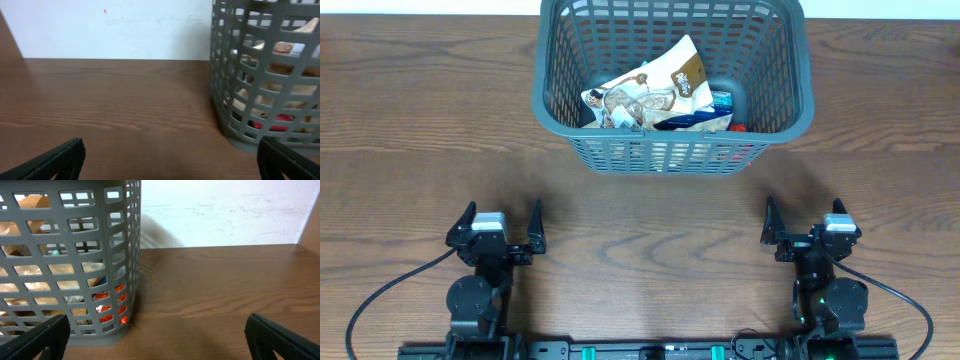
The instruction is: Pack container
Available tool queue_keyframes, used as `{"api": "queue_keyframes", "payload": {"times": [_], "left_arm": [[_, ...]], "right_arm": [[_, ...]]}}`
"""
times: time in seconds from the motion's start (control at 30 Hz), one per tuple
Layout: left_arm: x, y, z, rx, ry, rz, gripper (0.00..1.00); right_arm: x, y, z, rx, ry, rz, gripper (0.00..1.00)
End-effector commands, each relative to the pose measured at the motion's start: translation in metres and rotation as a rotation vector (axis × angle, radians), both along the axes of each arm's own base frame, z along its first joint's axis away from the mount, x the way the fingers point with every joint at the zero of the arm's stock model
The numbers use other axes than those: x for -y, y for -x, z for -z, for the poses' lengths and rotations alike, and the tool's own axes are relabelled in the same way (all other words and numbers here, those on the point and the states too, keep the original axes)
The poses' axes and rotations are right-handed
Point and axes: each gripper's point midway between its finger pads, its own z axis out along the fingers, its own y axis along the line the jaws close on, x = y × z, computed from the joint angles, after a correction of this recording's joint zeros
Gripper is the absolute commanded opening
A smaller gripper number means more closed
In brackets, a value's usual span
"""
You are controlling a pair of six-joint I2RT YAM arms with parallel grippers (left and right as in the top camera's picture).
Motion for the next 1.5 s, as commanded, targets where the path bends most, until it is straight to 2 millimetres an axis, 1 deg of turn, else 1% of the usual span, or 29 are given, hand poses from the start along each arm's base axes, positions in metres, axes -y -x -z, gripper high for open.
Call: {"api": "queue_keyframes", "payload": {"times": [0.0, 0.43, 0.5, 0.6, 0.8, 0.97, 1.13, 1.2, 1.3, 1.47], "left_arm": [[-0.015, 0.002, 0.015, -0.045, -0.019, -0.085, 0.99], [-0.013, 0.002, 0.014, -0.044, -0.009, -0.075, 0.99], [-0.01, 0.002, 0.015, -0.047, -0.007, -0.06, 0.99], [0.0, 0.002, 0.016, -0.051, 0.002, -0.004, 0.98], [0.013, 0.002, 0.015, -0.047, 0.007, 0.073, 0.98], [0.026, 0.004, 0.013, -0.032, -0.088, 0.166, 0.98], [0.027, 0.004, 0.013, -0.028, -0.124, 0.174, 0.99], [0.031, 0.004, 0.012, -0.018, -0.165, 0.209, 0.98], [0.032, 0.004, 0.012, -0.015, -0.194, 0.214, 0.98], [0.032, 0.004, 0.012, -0.017, -0.18, 0.214, 0.99]], "right_arm": [[0.001, 0.0, 0.002, -0.001, 0.011, 0.0, 0.99], [0.001, 0.0, 0.002, -0.001, 0.011, 0.0, 0.99], [0.001, 0.0, 0.002, -0.001, 0.011, 0.0, 0.99], [0.001, 0.0, 0.002, -0.001, 0.011, 0.0, 0.99], [0.001, 0.0, 0.002, -0.001, 0.011, 0.0, 0.99], [0.001, 0.0, 0.002, -0.001, 0.011, 0.0, 1.0], [0.001, 0.0, 0.002, -0.001, 0.011, 0.0, 0.99], [0.001, 0.0, 0.002, -0.001, 0.011, 0.0, 0.99], [0.001, 0.0, 0.002, -0.001, 0.011, 0.0, 0.99], [0.001, 0.0, 0.002, -0.001, 0.011, 0.0, 0.99]]}}
